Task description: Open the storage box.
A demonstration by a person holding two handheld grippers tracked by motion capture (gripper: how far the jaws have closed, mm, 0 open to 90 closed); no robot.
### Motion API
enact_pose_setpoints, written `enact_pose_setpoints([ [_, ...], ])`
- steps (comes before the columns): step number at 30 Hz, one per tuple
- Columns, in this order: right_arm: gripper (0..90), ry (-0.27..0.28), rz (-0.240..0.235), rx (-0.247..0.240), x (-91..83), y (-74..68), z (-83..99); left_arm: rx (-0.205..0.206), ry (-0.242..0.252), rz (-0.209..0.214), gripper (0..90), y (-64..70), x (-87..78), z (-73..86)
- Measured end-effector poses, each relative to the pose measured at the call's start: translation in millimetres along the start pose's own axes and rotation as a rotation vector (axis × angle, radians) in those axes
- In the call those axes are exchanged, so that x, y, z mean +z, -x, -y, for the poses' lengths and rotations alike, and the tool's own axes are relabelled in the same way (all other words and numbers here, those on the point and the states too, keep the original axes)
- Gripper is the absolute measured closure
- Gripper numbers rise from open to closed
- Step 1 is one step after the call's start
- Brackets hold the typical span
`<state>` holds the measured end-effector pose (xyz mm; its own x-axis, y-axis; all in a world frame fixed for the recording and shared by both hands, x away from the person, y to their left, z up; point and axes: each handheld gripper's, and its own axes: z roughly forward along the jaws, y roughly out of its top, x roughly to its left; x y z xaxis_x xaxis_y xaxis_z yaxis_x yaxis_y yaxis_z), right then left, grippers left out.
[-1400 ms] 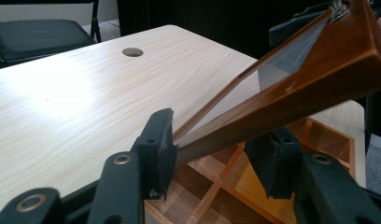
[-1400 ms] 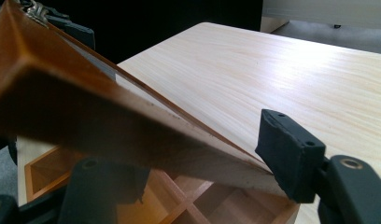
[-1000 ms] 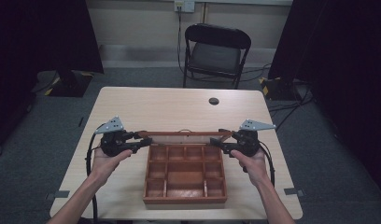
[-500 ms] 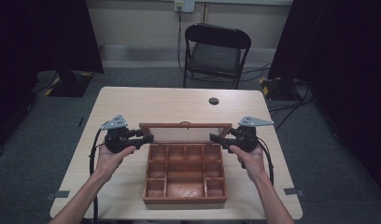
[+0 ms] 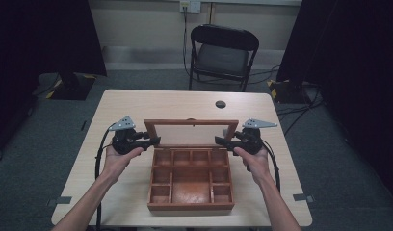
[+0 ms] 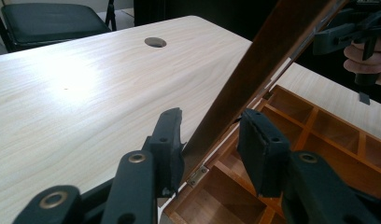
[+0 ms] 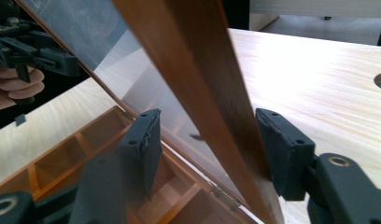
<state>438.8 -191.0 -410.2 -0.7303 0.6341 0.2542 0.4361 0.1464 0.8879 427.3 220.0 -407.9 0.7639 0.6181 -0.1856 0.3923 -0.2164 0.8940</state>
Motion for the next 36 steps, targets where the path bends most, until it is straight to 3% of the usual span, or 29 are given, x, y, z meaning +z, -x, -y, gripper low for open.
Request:
enact_pose_setpoints([
  [8, 47.3, 0.002, 0.024, -0.005, 2.1, 5.2, 0.1, 0.003, -0.008, -0.006, 61.7, -6.2, 5.2, -4.2],
  [14, 49.4, 0.015, 0.048, 0.011, 4.9, 9.0, 0.1, -0.035, 0.002, -0.011, 62.0, -13.9, 13.7, -7.8],
  [17, 50.0, 0.018, 0.050, 0.022, 6.0, 11.4, 0.1, -0.033, 0.002, -0.011, 62.3, -15.9, 15.3, -8.8],
  [24, 49.1, 0.007, 0.056, 0.022, 7.4, 11.4, -0.8, -0.021, -0.034, -0.005, 62.4, -19.2, 20.8, -0.8],
  [27, 49.0, -0.001, 0.060, 0.026, 7.4, 12.8, 3.1, -0.034, -0.022, -0.001, 62.3, -20.3, 21.7, 1.5],
  [32, 49.2, -0.011, 0.065, 0.039, 8.6, 16.4, 6.2, -0.018, -0.049, -0.017, 62.6, -22.1, 26.4, 3.5],
  [36, 49.1, -0.034, 0.076, 0.031, 13.0, 17.1, 8.1, -0.048, -0.037, -0.008, 62.6, -24.1, 27.4, 5.1],
])
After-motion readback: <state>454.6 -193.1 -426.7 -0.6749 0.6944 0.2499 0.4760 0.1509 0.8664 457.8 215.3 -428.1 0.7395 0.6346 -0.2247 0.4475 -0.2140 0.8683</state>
